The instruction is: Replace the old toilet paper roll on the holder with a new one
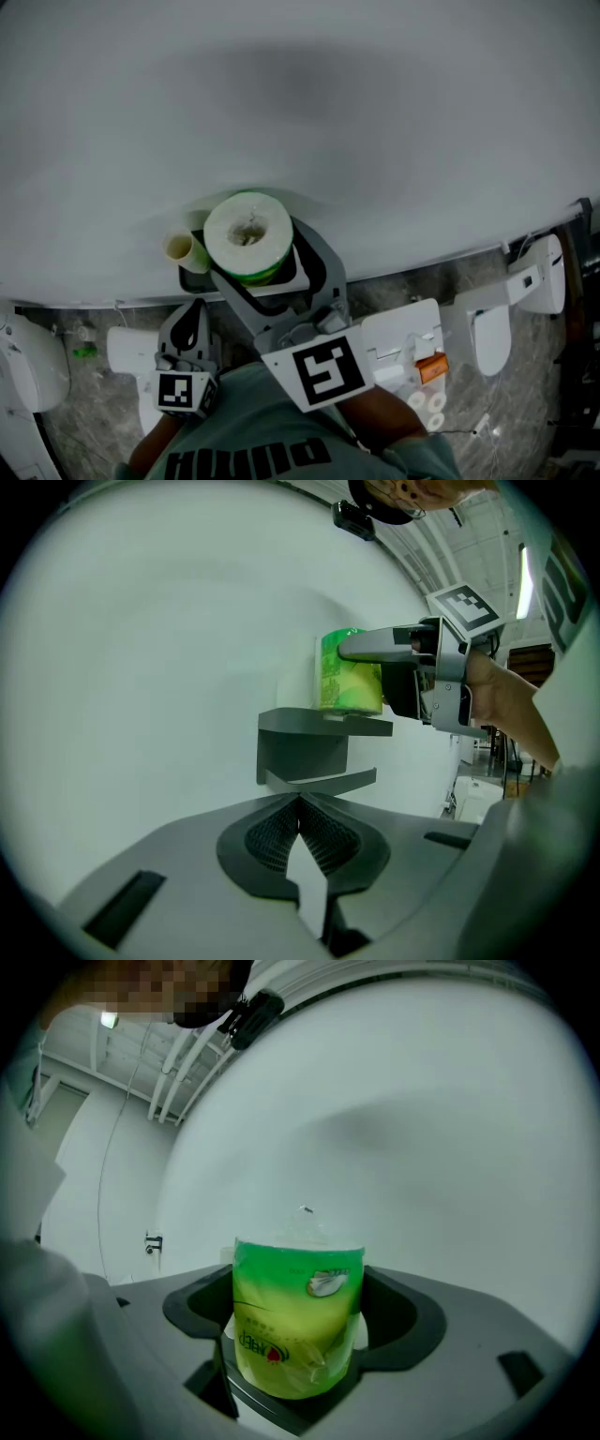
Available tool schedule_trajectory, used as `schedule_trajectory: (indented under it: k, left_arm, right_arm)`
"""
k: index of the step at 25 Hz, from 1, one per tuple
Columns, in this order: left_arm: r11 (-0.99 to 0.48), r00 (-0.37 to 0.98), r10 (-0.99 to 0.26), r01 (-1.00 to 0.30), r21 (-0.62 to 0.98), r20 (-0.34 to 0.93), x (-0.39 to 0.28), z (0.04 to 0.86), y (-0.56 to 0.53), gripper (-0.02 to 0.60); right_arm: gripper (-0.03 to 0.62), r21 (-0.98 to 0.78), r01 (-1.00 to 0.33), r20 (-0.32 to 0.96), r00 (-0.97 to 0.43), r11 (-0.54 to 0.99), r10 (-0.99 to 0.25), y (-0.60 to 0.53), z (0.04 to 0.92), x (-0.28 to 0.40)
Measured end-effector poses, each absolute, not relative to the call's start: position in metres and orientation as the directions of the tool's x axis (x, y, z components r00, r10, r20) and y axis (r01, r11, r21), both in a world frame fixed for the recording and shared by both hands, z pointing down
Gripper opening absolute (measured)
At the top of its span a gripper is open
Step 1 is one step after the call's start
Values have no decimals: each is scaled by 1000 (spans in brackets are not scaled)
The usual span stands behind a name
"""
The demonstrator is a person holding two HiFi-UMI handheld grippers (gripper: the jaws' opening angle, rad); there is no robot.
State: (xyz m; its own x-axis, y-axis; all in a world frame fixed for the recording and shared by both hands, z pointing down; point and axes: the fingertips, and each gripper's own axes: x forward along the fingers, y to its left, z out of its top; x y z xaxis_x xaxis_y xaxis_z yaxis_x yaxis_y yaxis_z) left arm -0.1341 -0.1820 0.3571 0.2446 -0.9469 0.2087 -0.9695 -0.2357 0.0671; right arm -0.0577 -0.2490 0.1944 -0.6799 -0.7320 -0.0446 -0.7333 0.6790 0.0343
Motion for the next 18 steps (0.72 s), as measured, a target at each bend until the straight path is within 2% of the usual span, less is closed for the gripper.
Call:
schedule_trajectory:
  k: [18]
  left_arm:
    - [-370, 381, -901, -924, 91, 207, -88, 362, -189, 5]
  right_arm:
    - [410, -29, -820, -69, -569, 572, -819, -238, 186, 4]
